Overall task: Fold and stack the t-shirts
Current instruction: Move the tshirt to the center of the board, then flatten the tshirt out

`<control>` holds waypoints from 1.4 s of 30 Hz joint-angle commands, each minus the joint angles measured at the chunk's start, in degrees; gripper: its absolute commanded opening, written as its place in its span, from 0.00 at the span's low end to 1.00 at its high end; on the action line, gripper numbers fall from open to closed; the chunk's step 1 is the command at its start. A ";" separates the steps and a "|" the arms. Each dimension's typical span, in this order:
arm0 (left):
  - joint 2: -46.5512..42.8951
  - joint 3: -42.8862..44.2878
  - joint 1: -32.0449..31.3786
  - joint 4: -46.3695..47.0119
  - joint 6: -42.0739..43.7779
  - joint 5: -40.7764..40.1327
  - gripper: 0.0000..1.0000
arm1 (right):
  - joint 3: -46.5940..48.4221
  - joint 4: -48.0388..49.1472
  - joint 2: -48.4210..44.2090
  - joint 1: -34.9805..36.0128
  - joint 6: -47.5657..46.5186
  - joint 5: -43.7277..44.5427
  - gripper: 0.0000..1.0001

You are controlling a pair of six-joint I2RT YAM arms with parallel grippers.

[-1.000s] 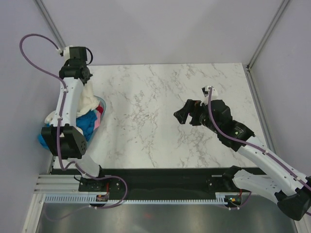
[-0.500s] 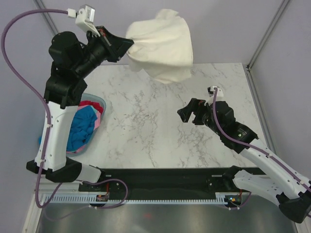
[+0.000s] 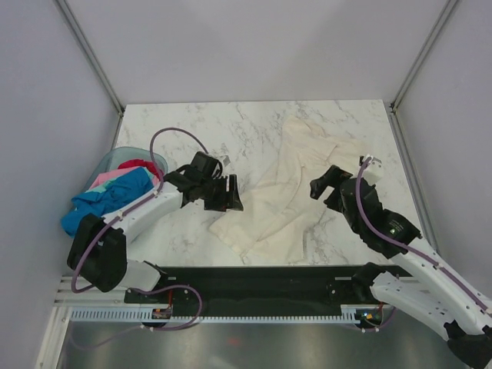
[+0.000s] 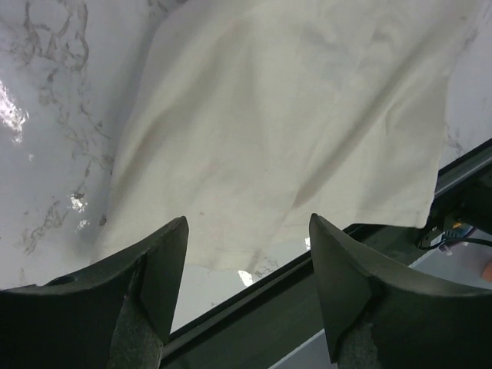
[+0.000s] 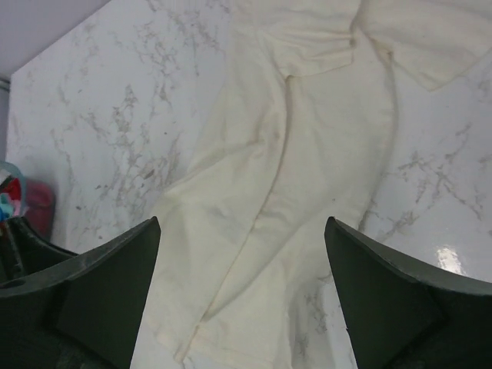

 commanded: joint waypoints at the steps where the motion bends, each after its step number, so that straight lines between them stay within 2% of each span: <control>1: -1.97 0.84 -1.96 9.25 -2.36 1.17 0.73 | 0.54 -2.03 4.61 -0.88 -0.57 7.73 0.96; 3: -0.47 1.37 -3.37 9.43 -1.84 1.00 0.74 | 3.26 -2.64 8.74 -4.47 -1.99 8.17 0.96; 6: 1.03 2.16 -6.62 8.30 0.36 -3.46 0.75 | 6.16 -1.25 18.48 -14.30 -5.24 -0.58 0.95; 7: 1.03 2.16 -8.63 7.85 1.49 -4.96 0.76 | 6.25 -0.11 19.99 -16.59 -6.03 -7.31 0.94; 8: 0.86 2.16 -9.61 7.50 1.94 -5.85 0.75 | 6.26 0.52 21.14 -19.83 -6.74 -9.12 0.93; 13: 0.50 1.55 -15.93 5.83 1.86 -8.23 0.72 | 6.43 6.30 29.04 -26.71 -9.90 -10.10 0.91; 14: 0.50 1.29 -16.91 5.74 1.34 -8.66 0.72 | 7.48 7.45 30.63 -29.85 -10.43 -11.06 0.91; 20: 4.71 -1.97 -21.92 9.08 -4.90 -7.44 0.63 | 12.75 11.77 43.38 -43.57 -11.58 -14.76 0.82; 22: 7.52 -2.84 -21.84 8.38 -6.57 -11.38 0.60 | 13.37 13.00 46.10 -45.96 -11.32 -15.81 0.78; 27: 13.23 -1.97 -18.16 5.92 -8.16 -16.40 0.58 | 15.74 13.97 48.75 -51.24 -11.23 -20.82 0.75; 30: 18.85 0.31 -12.45 4.78 -8.34 -14.65 0.59 | 15.57 13.79 46.73 -51.68 -11.84 -24.16 0.74; 31: 20.26 1.19 -8.87 4.34 -7.99 -14.04 0.58 | 15.22 13.71 45.86 -51.68 -11.93 -24.00 0.74; 35: 26.34 5.67 -1.81 3.54 -5.70 -12.70 0.55 | 13.21 12.91 41.64 -51.86 -12.63 -22.33 0.74; 38: 28.27 10.15 1.88 1.71 -5.96 -15.61 0.56 | 10.84 12.83 39.00 -51.86 -12.29 -21.45 0.73; 41: 29.59 18.49 5.66 -1.88 -4.39 -20.43 0.58 | 9.95 12.74 38.64 -51.86 -11.23 -21.09 0.72; 42: 30.20 24.51 6.54 -3.56 -3.86 -23.40 0.60 | 9.95 12.39 39.34 -51.86 -10.97 -21.18 0.71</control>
